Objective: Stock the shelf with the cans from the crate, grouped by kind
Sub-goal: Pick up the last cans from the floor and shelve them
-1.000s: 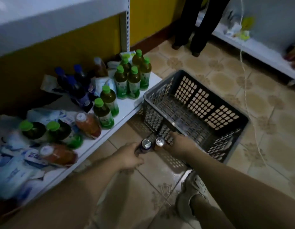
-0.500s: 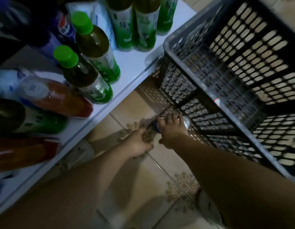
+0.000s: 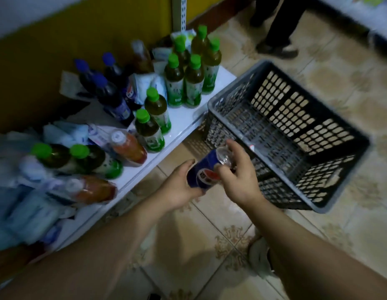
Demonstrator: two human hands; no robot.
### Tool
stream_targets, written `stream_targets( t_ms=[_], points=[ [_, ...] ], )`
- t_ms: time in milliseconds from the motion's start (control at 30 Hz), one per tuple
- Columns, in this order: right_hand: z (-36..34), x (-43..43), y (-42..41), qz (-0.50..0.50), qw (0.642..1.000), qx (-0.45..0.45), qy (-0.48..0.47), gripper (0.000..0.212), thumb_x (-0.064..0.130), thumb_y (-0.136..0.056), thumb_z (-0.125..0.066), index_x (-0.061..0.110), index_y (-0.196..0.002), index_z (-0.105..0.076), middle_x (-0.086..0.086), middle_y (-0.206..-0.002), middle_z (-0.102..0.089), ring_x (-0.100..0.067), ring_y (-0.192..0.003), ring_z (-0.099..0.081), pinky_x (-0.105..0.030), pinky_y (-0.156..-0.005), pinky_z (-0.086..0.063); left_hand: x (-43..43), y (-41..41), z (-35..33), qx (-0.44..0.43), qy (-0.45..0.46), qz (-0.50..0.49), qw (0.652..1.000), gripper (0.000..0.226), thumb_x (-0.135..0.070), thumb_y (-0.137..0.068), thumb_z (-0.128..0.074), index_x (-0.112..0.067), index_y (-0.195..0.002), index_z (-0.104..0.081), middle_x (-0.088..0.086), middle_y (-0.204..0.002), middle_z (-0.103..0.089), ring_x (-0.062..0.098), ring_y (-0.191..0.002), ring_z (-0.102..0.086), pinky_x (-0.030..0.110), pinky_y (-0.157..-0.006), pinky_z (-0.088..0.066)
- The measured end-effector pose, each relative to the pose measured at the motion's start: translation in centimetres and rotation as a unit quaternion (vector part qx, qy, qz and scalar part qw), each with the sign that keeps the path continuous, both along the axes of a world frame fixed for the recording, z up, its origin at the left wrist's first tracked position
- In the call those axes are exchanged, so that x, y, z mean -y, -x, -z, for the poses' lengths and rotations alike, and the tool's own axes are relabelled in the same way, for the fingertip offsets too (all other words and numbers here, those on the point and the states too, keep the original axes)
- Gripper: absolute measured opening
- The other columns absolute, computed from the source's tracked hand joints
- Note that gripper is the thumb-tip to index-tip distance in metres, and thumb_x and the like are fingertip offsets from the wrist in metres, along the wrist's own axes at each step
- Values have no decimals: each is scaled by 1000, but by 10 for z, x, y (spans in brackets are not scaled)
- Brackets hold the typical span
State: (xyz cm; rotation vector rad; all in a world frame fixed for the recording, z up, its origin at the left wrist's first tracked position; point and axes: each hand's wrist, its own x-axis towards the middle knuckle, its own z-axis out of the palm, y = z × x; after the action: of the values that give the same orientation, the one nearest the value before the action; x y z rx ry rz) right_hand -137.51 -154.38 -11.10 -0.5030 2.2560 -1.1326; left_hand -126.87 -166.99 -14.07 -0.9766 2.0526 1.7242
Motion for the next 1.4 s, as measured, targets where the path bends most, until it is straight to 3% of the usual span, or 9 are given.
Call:
stream_targets(
  t_ms=[233, 333, 433, 633, 767, 867, 1167, 1267, 1400],
  points=[
    [-173, 12, -51, 155, 961, 36, 228, 33, 33, -89, -64, 24, -120, -54, 5, -111, -62, -8, -97, -63, -26, -78, -54, -13, -47, -186, -178, 29, -65, 981, 64, -8, -73, -79, -38, -117, -44, -24, -103, -56, -19, -84, -57, 3, -68, -46],
    [-241, 16, -78, 75, 954, 34, 289, 46, 31, -85, -69, 21, -127, -52, 5, -111, -63, -1, -89, -65, -15, -69, -52, -13, -76, -255, -229, 66, -93, 967, 59, -14, -72, -80, -34, -120, -51, -14, -110, -63, -3, -87, -62, 11, -67, -51],
    [-297, 21, -110, 1, 955, 0, 297, 62, 36, -73, -77, 26, -127, -49, 7, -107, -64, -3, -88, -66, -23, -72, -54, -15, -117, -309, -269, 104, -114, 951, 53, -26, -67, -83, -45, -104, -50, -14, -110, -64, 4, -99, -63, 21, -80, -52],
    [-372, 51, -184, -94, 939, -14, 330, 54, 30, -79, -74, 22, -126, -49, 6, -107, -62, -6, -90, -64, -24, -73, -55, 1, -211, -379, -275, 177, -141, 934, 48, -19, -83, -71, -33, -120, -45, -12, -115, -60, 6, -106, -59, 30, -91, -48],
    [-399, 90, -243, -192, 926, -12, 323, 59, 34, -79, -75, 24, -130, -46, 4, -111, -62, -13, -95, -64, -31, -82, -56, 32, -291, -399, -224, 270, -185, 918, 35, -26, -94, -56, -21, -127, -49, -3, -127, -58, 11, -115, -57, 27, -96, -44],
    [-411, 122, -285, -256, 912, -16, 320, 65, 34, -76, -77, 24, -131, -45, 3, -113, -61, -17, -100, -63, -35, -84, -55, 59, -353, -409, -100, 376, -242, 889, 51, -42, -96, -47, -17, -139, -44, -2, -142, -47, 14, -127, -46, 24, -97, -36],
    [-406, 201, -362, -351, 895, -19, 274, 71, 28, -84, -73, 27, -141, -32, 5, -129, -50, -15, -113, -50, -42, -101, -45, 129, -470, -397, 221, 484, -218, 818, 72, -67, -91, -26, -26, -149, -24, 0, -158, -20, 23, -143, -22, 50, -115, -18],
    [-401, 220, -367, -363, 892, -33, 267, 70, 25, -86, -71, 25, -143, -30, 8, -119, -45, -11, -107, -45, -33, -94, -42, 135, -470, -387, 243, 508, -203, 801, 74, -72, -88, -19, -34, -151, -13, -6, -161, -5, 18, -147, -4, 56, -115, -2],
    [-399, 255, -371, -366, 888, -35, 278, 71, 23, -87, -70, 26, -144, -29, 6, -127, -48, -10, -110, -45, -31, -92, -40, 143, -471, -386, 237, 534, -217, 782, 73, -72, -88, -20, -35, -150, -14, -7, -160, -6, 16, -147, -4, 54, -116, -3]
  ],
)
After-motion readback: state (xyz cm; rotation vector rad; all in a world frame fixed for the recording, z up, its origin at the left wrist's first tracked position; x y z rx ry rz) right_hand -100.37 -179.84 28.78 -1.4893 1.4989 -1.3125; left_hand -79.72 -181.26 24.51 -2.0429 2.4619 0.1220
